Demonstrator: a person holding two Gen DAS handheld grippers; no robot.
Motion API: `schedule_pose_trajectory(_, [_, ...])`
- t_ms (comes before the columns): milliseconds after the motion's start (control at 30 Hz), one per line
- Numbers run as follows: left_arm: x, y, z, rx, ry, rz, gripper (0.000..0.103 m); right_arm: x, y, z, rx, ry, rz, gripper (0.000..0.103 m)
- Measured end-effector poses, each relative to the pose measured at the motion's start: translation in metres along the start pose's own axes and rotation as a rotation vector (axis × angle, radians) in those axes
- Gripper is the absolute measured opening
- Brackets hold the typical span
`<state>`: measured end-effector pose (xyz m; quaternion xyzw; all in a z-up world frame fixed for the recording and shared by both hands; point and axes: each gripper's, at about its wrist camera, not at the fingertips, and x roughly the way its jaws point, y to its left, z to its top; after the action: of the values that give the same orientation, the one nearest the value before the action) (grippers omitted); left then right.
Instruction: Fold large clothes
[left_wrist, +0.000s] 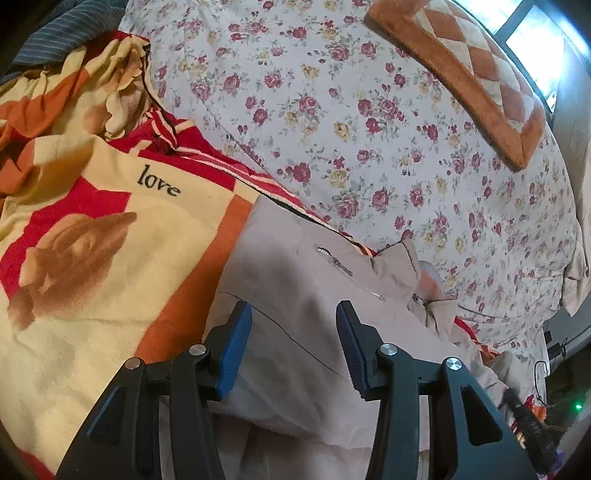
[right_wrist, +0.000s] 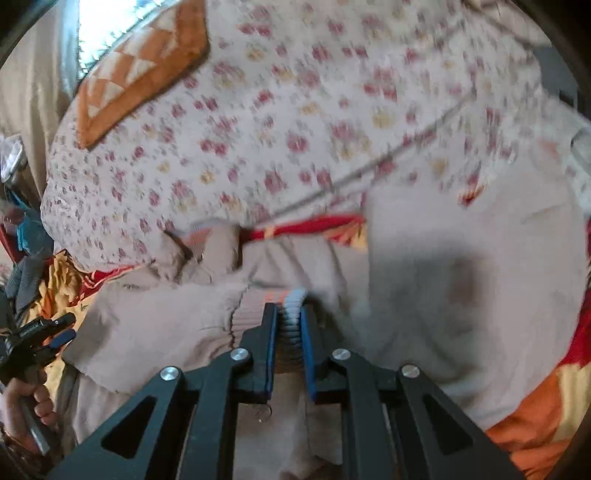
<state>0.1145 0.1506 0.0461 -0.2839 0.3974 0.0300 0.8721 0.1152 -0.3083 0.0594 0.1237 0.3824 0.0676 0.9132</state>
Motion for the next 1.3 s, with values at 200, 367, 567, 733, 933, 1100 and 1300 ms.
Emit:
schedule_pose_trajectory(200, [-0.004, -0.002, 0.001, 0.016, -0.020, 0.015, 0.042, -0.019, 0.009, 0.001, -0.072, -0.082, 0.007, 0.012])
schedule_pose_trajectory(367, [-0.005, -0.008, -0.001, 0.049, -0.023, 0.015, 0.042, -0.024, 0.020, 0.006, -0.091, -0.123, -0.071, 0.013])
schedule_pose_trajectory(567, [0.015, -0.010, -0.013, 0.077, 0.068, 0.036, 0.042, 0.011, 0.070, 0.003, -0.227, 0.027, -0.066, 0.024])
schedule_pose_trajectory(733, [0.029, -0.009, -0.026, 0.118, 0.121, 0.090, 0.039, 0.056, 0.032, -0.001, -0.142, 0.207, -0.137, 0.025])
schedule_pose_trajectory(933, [0.008, 0.007, -0.026, 0.047, 0.067, 0.085, 0.025, 0.056, 0.036, -0.002, -0.164, 0.216, -0.144, 0.027])
schedule_pose_trajectory(1100, [-0.010, -0.013, 0.003, 0.081, -0.078, 0.072, 0.025, 0.002, 0.058, 0.026, -0.126, -0.035, -0.076, 0.037])
schedule_pose_trajectory(1300, [0.066, -0.038, 0.015, 0.285, 0.038, 0.176, 0.026, 0.054, 0.064, 0.026, -0.179, 0.093, -0.123, 0.064])
